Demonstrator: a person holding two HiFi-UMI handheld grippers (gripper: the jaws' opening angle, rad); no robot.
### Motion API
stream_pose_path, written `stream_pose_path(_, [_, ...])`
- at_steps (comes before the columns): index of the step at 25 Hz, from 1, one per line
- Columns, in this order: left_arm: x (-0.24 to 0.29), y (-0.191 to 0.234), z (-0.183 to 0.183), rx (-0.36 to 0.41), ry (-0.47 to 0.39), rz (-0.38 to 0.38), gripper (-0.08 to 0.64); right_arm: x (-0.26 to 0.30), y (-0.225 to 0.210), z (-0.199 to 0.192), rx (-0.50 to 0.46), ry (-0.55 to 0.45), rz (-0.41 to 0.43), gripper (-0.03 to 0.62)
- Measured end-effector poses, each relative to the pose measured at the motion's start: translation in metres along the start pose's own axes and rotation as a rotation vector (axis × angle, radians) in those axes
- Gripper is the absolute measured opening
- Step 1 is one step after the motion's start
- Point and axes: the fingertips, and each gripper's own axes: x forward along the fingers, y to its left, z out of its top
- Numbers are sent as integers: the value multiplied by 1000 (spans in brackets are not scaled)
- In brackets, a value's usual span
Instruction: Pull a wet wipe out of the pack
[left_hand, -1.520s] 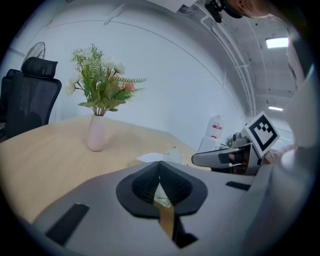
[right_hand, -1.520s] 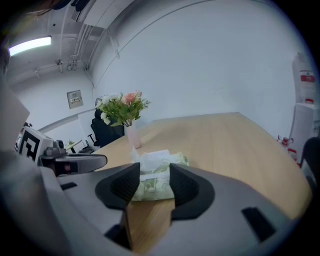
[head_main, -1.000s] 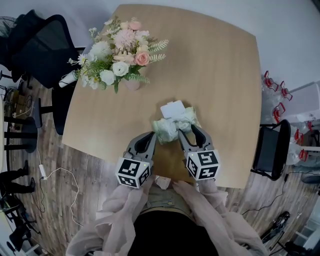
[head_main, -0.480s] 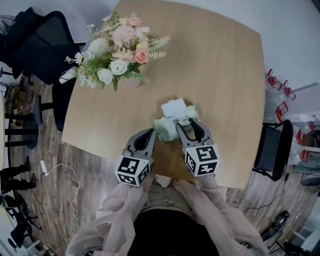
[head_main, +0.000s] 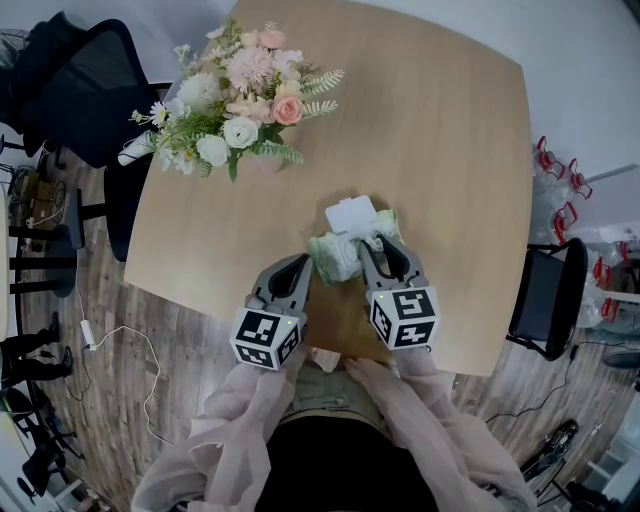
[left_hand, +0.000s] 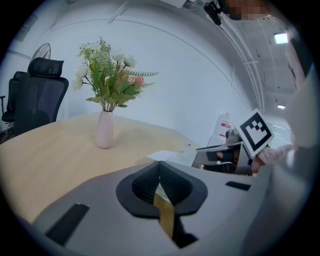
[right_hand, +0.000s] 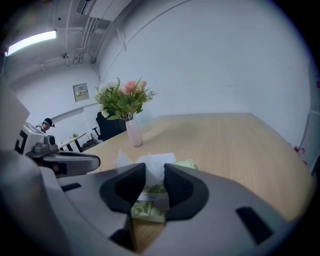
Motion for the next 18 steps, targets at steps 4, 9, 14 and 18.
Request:
stream_pose_path(4, [1,2,1,2,-2,-5,9,0,-2,1,3,-6,-19,69])
stream_pose_path(9, [-1,2,3,6,-7,-12,9,-2,-3,2,16,-8,-29,32])
stream_pose_path(14, [-4,2,5,9,-11,-17,9,-6,0,2,30,-14,-31,23])
stream_pose_path(18, [-7,2,4,14,-11,-23,9,-10,3,2,26,-23,-38,21])
